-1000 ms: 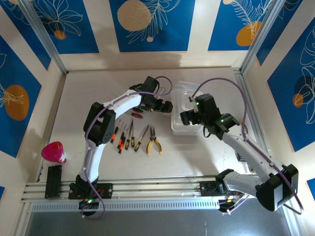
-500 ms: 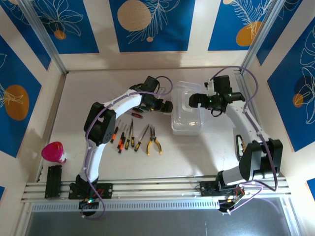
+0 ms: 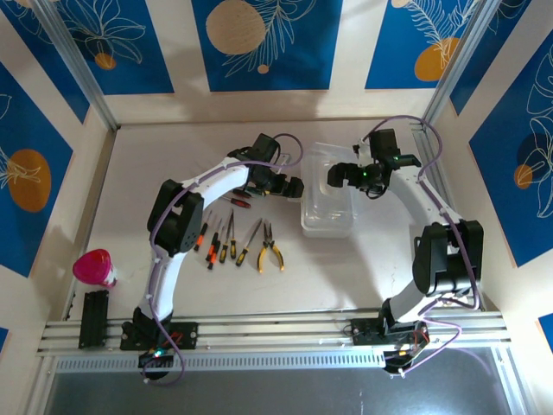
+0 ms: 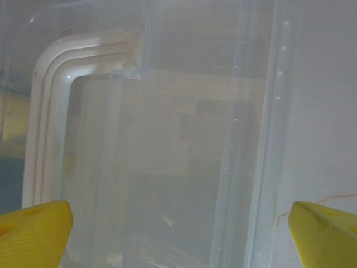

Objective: Pack the tool kit

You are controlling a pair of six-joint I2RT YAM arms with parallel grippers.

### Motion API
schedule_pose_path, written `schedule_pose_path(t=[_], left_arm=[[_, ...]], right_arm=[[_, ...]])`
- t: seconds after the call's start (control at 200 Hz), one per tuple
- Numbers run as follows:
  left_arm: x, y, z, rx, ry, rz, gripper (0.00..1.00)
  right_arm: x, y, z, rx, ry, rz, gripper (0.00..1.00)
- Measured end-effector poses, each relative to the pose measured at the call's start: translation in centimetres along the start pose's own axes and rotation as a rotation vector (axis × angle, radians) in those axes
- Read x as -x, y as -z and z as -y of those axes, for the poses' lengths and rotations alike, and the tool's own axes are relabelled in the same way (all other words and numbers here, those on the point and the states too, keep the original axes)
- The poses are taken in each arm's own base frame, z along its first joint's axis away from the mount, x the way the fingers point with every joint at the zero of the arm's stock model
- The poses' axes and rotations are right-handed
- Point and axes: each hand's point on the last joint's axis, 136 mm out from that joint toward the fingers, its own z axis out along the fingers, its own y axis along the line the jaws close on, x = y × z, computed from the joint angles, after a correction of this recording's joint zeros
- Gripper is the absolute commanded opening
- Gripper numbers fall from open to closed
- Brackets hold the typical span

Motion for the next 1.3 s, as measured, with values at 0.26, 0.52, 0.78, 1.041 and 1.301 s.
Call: schedule_pose_path(t=[0.26,0.52,0.78,1.041,1.301], left_arm=[[0.0,0.0,0.0,0.000,0.000,0.000,1.00],[0.0,0.0,0.0,-0.001,-0.001,0.000,1.00],[0.0,0.0,0.1,0.000,-0.013,-0.001,1.00],[1.2,2.6,1.1,-0.006,-0.033,0.053,1.00],[5.2,8.9,6.0,-0.129,-0.121,0.245,1.00]], right_arm=[[-0.1,-1.1,0.3,0.010,-0.011,-0.018,0.88],[-0.1,-1.1,0.3,0.026,-0.025,-0.021,0.75],[0.3,-1.0,0.3,0.084,-0.037,-0.003,0.68],[0.5,-0.7,0.1,0.220,-0.067,0.038,0.65],[0.7,-0.3,0.3,0.340,-0.125,0.065,0.63]])
